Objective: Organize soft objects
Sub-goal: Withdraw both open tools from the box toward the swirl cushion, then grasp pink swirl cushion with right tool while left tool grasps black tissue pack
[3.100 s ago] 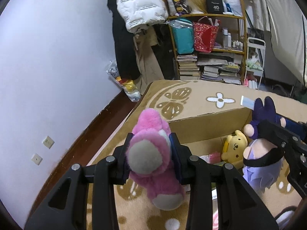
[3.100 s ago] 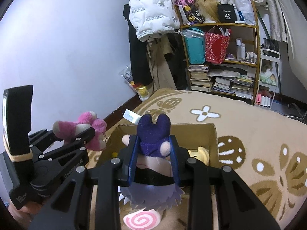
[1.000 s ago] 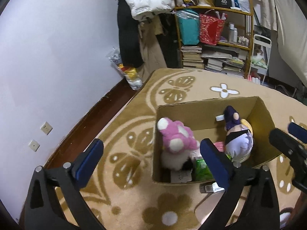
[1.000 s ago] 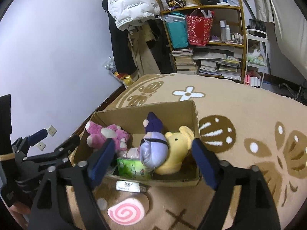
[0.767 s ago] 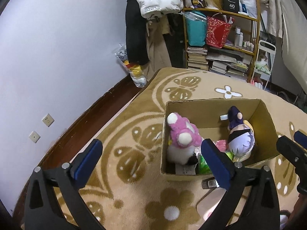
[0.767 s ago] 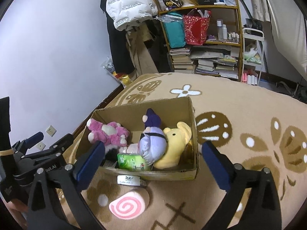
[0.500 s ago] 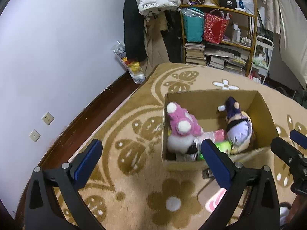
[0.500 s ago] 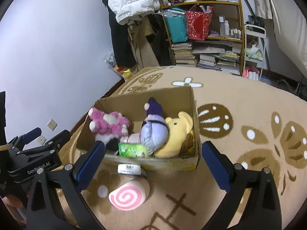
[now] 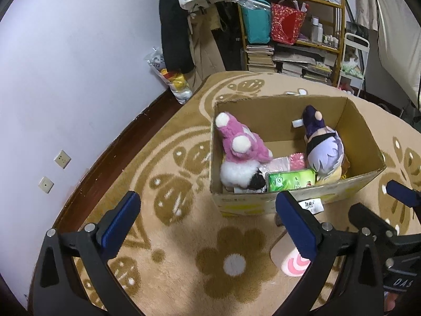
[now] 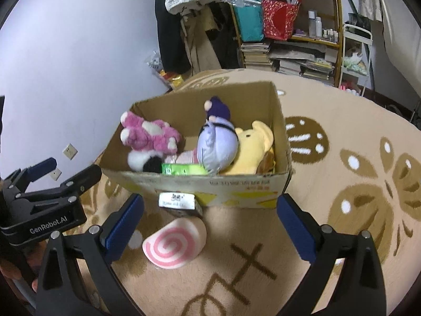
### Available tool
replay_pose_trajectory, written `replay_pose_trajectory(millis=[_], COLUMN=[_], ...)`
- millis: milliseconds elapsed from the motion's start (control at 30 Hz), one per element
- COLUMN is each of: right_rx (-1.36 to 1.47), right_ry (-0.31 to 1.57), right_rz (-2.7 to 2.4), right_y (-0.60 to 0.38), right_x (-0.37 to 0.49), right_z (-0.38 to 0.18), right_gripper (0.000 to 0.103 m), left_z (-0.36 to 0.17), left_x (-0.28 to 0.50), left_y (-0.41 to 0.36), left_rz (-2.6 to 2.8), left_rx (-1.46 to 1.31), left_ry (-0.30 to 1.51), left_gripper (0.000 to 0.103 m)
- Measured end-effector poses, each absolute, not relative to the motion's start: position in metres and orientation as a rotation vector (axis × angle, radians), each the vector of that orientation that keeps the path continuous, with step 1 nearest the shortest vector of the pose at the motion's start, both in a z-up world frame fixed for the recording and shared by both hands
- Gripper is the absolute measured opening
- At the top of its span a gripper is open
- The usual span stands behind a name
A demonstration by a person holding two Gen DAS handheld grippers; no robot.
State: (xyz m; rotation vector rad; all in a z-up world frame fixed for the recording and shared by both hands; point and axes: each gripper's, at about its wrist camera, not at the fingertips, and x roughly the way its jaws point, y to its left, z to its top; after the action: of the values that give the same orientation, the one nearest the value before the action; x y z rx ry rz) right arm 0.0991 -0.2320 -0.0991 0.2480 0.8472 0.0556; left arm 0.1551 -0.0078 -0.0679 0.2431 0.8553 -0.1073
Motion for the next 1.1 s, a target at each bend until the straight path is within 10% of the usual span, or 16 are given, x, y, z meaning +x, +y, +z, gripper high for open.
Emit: replay_pose_trajectory(millis=[833,1100], right_rx=[0.344,0.417], right_ry=[1.037,1.087], right_rz=[0.201,0.245], right_y=[-0.207,-0.202], right_x=[0.116,0.125], right_z=[-0.163,-0.183], right_gripper=[0.091,0.071], left_z=[-0.106,-0.115], left_x=[0.167,0.167], left_y=[-0.020,-0.030], left_rz=[-0.184,-0.208], left_rx=[0.205,0.220], left_ry=[0.983,0.995], left_gripper=[0.102,0.102])
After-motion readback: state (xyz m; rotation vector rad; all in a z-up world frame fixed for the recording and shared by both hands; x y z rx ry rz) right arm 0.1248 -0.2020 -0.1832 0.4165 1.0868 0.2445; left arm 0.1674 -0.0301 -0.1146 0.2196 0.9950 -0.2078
